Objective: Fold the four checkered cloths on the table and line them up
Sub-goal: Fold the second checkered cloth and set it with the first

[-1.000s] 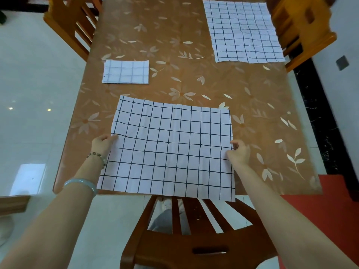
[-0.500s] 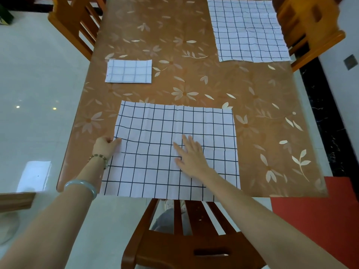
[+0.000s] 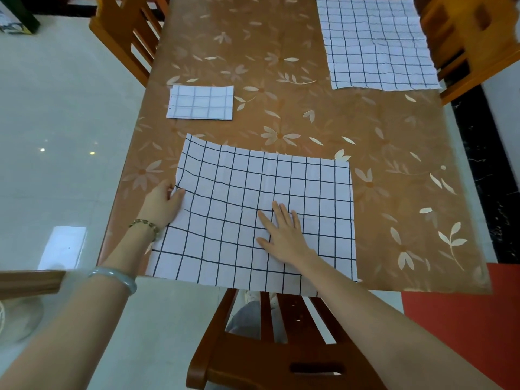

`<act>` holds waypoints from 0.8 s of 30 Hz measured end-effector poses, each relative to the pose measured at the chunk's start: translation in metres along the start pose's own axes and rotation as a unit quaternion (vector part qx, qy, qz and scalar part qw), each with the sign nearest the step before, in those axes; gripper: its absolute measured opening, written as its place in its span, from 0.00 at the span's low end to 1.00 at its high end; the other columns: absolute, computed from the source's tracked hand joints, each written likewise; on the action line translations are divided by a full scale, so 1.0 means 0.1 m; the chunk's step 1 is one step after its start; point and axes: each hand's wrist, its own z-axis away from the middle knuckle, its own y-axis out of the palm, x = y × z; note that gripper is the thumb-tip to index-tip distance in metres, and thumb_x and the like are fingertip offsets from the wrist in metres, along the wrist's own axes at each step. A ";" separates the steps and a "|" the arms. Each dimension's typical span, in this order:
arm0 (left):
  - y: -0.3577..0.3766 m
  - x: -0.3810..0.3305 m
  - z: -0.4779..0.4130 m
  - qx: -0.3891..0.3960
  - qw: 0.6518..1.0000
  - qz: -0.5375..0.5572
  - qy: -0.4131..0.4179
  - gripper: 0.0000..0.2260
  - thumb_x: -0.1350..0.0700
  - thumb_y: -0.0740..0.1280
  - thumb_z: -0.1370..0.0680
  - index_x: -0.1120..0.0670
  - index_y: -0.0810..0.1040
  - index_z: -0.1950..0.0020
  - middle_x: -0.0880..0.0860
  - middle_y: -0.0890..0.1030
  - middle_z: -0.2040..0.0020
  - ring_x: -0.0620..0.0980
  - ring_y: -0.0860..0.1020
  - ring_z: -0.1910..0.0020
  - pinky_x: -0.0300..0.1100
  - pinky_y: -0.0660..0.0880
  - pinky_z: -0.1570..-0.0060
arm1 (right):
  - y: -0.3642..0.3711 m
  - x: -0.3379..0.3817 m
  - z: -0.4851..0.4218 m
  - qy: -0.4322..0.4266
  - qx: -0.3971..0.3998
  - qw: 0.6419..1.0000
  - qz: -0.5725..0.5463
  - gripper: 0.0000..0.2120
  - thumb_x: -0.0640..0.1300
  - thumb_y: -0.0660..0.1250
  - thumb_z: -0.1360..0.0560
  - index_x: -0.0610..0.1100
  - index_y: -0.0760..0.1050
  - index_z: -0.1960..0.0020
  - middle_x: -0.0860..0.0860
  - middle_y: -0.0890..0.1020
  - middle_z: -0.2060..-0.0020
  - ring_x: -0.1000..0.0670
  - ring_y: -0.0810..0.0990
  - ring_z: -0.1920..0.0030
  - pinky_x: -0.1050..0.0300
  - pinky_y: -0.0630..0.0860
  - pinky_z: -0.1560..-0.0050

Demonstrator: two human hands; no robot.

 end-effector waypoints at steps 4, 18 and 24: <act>-0.04 -0.15 0.09 -0.010 1.000 0.027 0.012 0.12 0.53 0.61 0.21 0.54 0.64 0.62 0.50 0.67 0.69 0.50 0.64 0.71 0.42 0.61 0.70 | -0.01 -0.01 -0.01 0.008 0.015 1.000 0.021 0.34 0.64 0.49 0.22 0.55 0.37 0.23 0.44 0.34 0.24 0.43 0.31 0.25 0.40 0.31 0.28; 0.31 -1.62 0.73 0.022 0.981 -0.008 0.193 0.01 0.57 0.62 0.22 0.52 0.70 0.52 0.55 0.78 0.66 0.53 0.73 0.68 0.44 0.64 0.69 | -0.19 -0.26 0.18 0.116 -0.198 0.928 -0.294 0.22 0.50 0.61 0.22 0.42 0.68 0.30 0.39 0.64 0.28 0.41 0.57 0.26 0.41 0.55 0.26; 1.08 -1.93 0.97 0.094 0.964 -0.053 0.243 0.06 0.57 0.60 0.22 0.56 0.70 0.46 0.54 0.78 0.66 0.59 0.77 0.64 0.45 0.68 0.66 | -0.74 -0.62 0.60 0.254 -0.235 0.674 -0.652 0.07 0.43 0.63 0.22 0.40 0.78 0.52 0.47 0.79 0.59 0.50 0.77 0.57 0.62 0.75 0.55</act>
